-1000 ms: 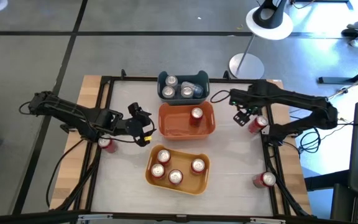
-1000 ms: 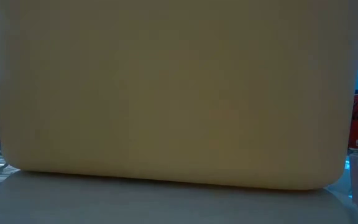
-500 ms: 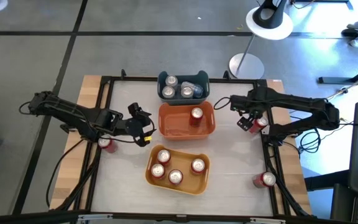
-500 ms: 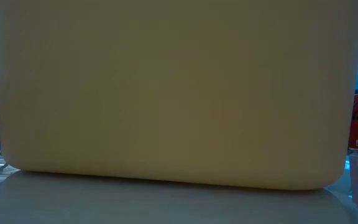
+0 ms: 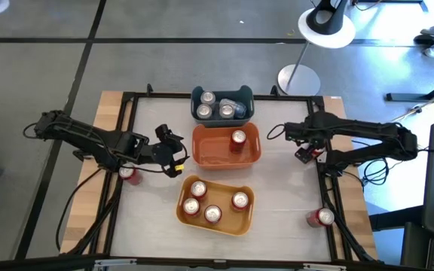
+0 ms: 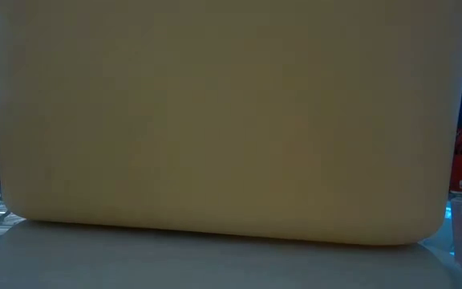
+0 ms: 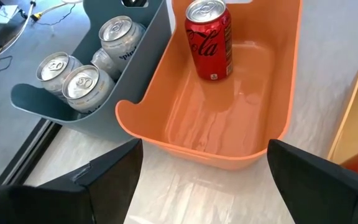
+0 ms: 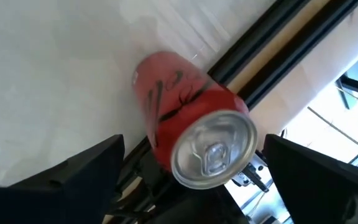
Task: Sort soda cans
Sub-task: Put the top red soda can into the orange bin
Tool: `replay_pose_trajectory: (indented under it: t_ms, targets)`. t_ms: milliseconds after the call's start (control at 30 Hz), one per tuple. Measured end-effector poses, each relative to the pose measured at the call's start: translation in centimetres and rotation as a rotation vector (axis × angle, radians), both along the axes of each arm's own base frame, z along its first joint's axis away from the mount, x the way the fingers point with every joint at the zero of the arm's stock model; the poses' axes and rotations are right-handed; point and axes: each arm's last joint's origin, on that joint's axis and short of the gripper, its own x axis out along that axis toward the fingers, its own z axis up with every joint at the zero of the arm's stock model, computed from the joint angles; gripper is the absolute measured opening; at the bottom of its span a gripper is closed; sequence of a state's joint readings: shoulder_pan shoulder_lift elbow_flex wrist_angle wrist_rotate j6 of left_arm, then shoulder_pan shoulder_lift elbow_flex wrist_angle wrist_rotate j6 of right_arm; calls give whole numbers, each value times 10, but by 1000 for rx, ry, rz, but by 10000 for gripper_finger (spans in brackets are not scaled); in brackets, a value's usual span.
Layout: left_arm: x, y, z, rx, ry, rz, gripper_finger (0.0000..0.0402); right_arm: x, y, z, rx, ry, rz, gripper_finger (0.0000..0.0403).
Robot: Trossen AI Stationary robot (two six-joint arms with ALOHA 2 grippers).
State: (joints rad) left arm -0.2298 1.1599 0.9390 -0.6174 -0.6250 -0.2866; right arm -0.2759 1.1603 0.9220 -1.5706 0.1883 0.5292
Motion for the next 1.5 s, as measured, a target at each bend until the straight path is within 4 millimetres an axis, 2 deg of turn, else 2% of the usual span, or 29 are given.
replay_pose_trajectory:
  t_ms: [233, 500, 600, 800, 1033, 1267, 1500]
  targets:
    - [0, 0, 0, -2, -2, 1, 331, -20, 6, -10, 10, -15, -69, 383]
    - [0, 0, 0, -8, -6, 5, 331, -24, 6, -28, -30, 19, -65, 383]
    - [0, 0, 0, -14, -10, 10, 331, -19, 5, -31, -21, 14, -19, 383]
    - [0, 0, 0, -14, -10, 10, 331, -12, 3, -33, -45, -77, -55, 383]
    - [0, -3, 0, -32, -22, 17, 331, -9, 3, -35, -20, -61, -36, 383]
    - [0, -3, 1, -21, -24, 4, 331, -3, 4, -40, 112, -35, 52, 383]
    - [2, -3, 2, -10, -32, -11, 331, 8, 4, -42, 177, -159, 138, 383]
